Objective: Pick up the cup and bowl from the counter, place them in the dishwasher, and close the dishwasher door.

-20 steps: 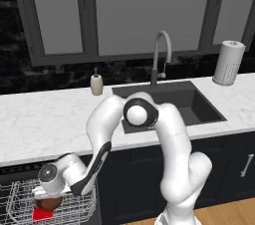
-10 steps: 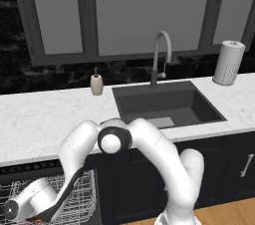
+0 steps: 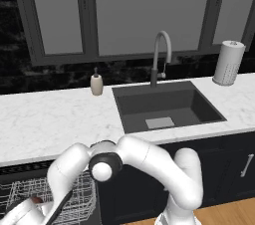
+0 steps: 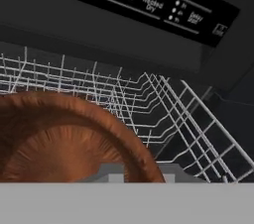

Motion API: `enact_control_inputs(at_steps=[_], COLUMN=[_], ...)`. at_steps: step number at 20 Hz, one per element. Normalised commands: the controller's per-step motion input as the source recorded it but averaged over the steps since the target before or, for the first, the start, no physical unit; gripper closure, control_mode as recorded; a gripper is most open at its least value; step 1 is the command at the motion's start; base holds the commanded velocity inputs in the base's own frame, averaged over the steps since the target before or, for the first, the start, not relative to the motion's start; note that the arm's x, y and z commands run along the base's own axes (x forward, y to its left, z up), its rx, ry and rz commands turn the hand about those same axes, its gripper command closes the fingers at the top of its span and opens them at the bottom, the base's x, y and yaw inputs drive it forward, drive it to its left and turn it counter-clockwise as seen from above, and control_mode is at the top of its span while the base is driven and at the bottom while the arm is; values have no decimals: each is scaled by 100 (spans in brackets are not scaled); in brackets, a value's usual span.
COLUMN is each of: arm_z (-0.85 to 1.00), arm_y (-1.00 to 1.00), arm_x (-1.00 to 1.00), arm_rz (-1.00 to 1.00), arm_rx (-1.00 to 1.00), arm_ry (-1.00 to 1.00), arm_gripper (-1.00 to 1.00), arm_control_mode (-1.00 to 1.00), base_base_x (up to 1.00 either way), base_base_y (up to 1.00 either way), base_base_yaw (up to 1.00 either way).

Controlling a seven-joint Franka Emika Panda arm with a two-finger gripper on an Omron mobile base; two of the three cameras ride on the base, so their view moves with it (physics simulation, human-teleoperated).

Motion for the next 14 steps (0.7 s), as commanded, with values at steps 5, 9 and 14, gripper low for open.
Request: enact_control_inputs(at_steps=[5,9,14], arm_z=[-10,60,11], arm_y=[-30,-3,-21], arm_x=[-27,-62,-3], arm_rz=[0,0,0], arm_rx=[4,7,1], arm_ry=[-16,-23,-11], arm_gripper=[100,100,100], arm_control_mode=[-100,-100,-100], base_base_x=[0,0,0], base_base_y=[0,0,0], base_base_yaw=[0,0,0])
